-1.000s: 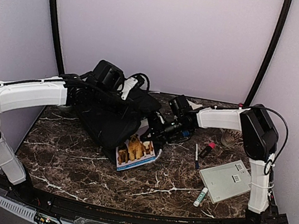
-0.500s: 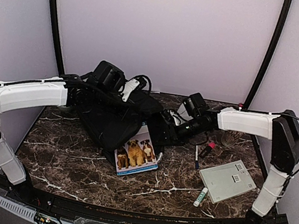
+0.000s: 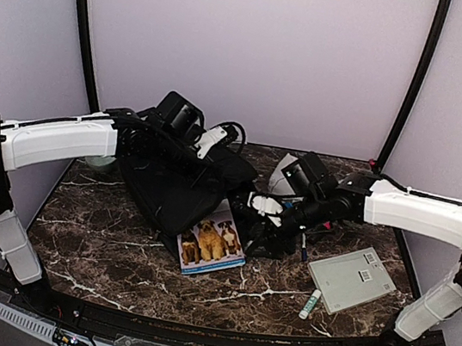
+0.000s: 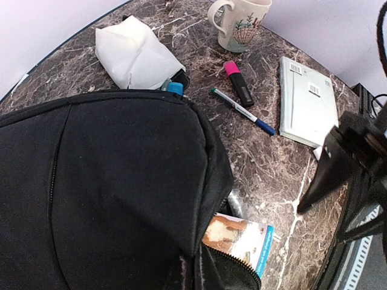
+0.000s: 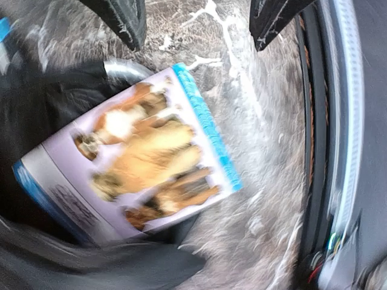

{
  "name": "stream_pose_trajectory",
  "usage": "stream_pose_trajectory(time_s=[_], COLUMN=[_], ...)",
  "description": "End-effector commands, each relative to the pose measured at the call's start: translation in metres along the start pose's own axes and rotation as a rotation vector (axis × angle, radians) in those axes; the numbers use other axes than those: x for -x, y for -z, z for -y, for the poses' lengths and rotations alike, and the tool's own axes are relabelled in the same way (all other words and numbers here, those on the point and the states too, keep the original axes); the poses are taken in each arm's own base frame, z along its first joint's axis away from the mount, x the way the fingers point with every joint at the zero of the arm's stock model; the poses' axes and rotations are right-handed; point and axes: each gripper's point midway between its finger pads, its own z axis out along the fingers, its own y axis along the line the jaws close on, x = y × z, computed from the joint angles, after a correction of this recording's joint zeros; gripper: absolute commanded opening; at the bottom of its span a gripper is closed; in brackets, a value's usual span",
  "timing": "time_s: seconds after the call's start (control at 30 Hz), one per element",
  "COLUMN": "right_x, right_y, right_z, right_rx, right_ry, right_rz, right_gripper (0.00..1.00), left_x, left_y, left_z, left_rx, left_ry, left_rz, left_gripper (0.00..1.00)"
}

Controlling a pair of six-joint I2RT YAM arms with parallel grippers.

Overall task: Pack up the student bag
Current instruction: Adjust the book in the largest pocket of the bag.

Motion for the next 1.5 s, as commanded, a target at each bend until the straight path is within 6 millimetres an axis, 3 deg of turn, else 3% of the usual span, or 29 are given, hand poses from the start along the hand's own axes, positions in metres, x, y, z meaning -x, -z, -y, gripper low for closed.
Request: stream_pose_trajectory(time_s=[0.0,0.13,0.43,0.73,0.9,1.1,1.3,1.47], right_x=[-0.024,-0.018,-0.005,0.010,0.013,0.013,0.024,0.013], right_y=[-0.011,-0.030,-0.075,-0.083,-0.091,-0.098,-0.110,-0.117], right_z=[-0.027,-0.033,-0.035,-0.021,-0.027,-0.050,-0.043,-0.041], right_rx=[-0.029,-0.070,-0.187,-0.283,-0.231,-0.105,-0.156,-0.136], right_ry=[0.451,0.563,0.696,0.761,0.782,0.798,0.789,0.817], right_rz=[-0.171,-0.229,-0.283,-0.268,-0.271,-0.263,-0.251,-0.304], right_gripper=[0.59,0.61,0.61,0.56,0.57,0.59,0.59,0.58], left_x=[0.042,0.047,0.036,0.030,0.029,0.030,0.029,0.028], left_y=[0.032,0.039,0.042,0.045,0.045,0.046,0.045,0.046], left_z=[0.021,0.025,0.019,0.023,0.024,0.023,0.025,0.024], left_rx=[-0.070,-0.083,-0.049,-0.064,-0.070,-0.063,-0.075,-0.072], left_ry=[-0.099,-0.130,-0.144,-0.142,-0.145,-0.150,-0.145,-0.146], left_rz=[0.093,0.060,0.003,0.006,0.002,0.013,0.012,0.017], left_gripper=[0.00,0.00,0.00,0.00,0.00,0.00,0.00,0.00])
